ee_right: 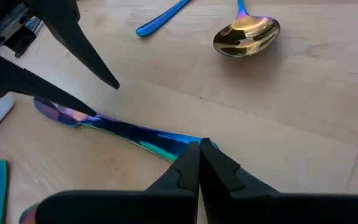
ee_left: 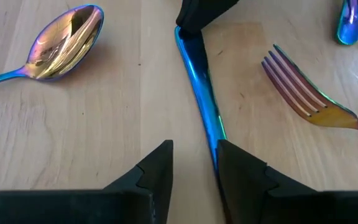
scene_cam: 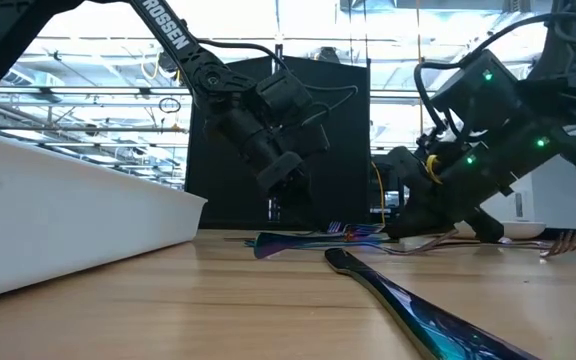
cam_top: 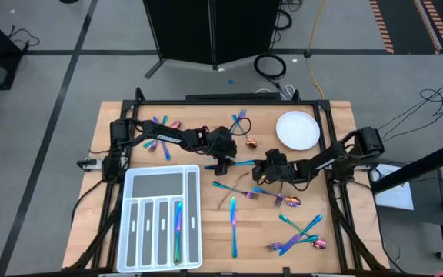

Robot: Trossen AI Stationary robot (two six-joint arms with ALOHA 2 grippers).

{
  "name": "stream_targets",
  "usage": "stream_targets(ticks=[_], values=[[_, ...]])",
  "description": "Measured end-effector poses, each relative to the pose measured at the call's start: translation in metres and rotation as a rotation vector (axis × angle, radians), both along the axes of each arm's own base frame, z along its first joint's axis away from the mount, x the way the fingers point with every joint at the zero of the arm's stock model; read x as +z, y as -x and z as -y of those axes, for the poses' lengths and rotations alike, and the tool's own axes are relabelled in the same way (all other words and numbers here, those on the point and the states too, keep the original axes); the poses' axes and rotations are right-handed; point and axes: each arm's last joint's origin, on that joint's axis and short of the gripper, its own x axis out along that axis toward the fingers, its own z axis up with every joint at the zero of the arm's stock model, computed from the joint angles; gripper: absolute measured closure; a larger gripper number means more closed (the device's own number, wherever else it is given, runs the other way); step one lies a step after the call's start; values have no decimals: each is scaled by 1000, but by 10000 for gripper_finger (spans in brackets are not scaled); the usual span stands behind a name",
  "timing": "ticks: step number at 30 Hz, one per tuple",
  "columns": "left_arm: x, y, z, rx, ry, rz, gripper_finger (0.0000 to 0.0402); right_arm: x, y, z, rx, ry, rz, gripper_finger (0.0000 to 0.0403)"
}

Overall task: Sort silverware
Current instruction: Put the top right iridescent knife into the cutlery tray

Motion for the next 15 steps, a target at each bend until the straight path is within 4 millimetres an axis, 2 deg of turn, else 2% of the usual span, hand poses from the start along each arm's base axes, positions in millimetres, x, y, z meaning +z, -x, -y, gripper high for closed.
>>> stream_targets(ticks=[15], values=[[0,0,1,-2,0,-2,274,-2,2,0,-33,-42,-23,403]])
